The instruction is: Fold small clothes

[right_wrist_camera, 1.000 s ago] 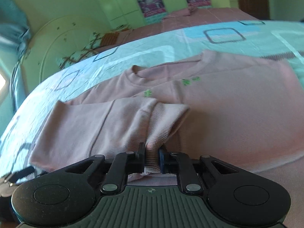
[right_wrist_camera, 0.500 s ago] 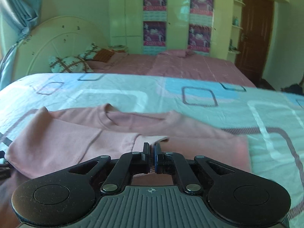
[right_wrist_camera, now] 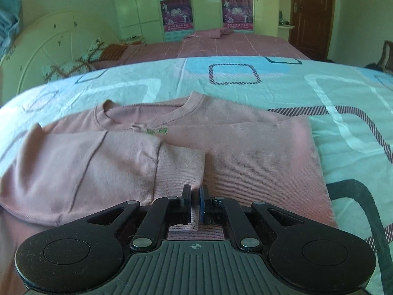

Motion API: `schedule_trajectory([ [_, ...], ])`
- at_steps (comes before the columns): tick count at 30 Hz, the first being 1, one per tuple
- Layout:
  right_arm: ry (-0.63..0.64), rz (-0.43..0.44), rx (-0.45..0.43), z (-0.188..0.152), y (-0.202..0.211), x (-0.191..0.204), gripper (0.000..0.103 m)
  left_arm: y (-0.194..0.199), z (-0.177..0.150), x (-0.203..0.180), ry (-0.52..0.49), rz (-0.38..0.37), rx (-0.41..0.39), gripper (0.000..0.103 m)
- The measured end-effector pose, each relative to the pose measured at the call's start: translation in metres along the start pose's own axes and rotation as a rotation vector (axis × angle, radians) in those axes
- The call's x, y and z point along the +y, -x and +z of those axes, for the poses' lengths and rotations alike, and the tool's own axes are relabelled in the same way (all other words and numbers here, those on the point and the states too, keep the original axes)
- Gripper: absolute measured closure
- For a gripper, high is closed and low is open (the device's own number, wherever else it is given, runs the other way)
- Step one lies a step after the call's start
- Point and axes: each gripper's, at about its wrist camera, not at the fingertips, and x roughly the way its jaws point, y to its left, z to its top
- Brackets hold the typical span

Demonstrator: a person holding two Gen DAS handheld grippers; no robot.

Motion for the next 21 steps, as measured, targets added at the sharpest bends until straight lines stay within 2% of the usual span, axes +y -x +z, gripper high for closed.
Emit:
schedule_trajectory([
  [1,-0.016,0.002,-0.005,0.002,0.002,-0.002,0.078,0.004,0.001,0.003,0.017,-0.001,-0.003,0.045],
  [2,-0.028,0.008,-0.017,0.003,0.006,-0.005,0.053,0.009,0.001,0.005,0.032,0.006,-0.017,0.03],
  [3,-0.033,0.009,-0.031,0.004,0.008,-0.006,0.043,0.014,0.002,0.007,0.04,0.011,-0.034,0.028],
  [5,-0.025,0.007,-0.04,0.007,0.009,-0.007,0.043,0.02,0.007,0.01,0.056,-0.007,-0.05,0.028],
  [9,-0.028,0.015,-0.011,0.015,-0.007,-0.007,0.044,0.01,0.029,0.006,0.094,-0.048,-0.045,0.028],
  [12,-0.049,0.027,0.005,0.022,-0.023,-0.005,0.044,-0.013,0.049,-0.005,0.102,-0.074,-0.034,0.028],
  [17,-0.071,0.025,0.026,0.031,-0.047,-0.002,0.044,-0.065,0.069,-0.019,0.132,-0.093,0.025,0.039],
  [19,-0.058,0.025,0.026,0.034,-0.05,0.001,0.057,-0.08,0.072,-0.021,0.157,-0.093,0.042,0.044],
  [20,-0.054,0.034,0.033,0.035,-0.052,0.002,0.073,-0.086,0.073,-0.021,0.164,-0.088,0.044,0.046],
  [21,-0.054,0.039,0.038,0.036,-0.052,0.003,0.078,-0.09,0.074,-0.021,0.172,-0.081,0.043,0.048],
])
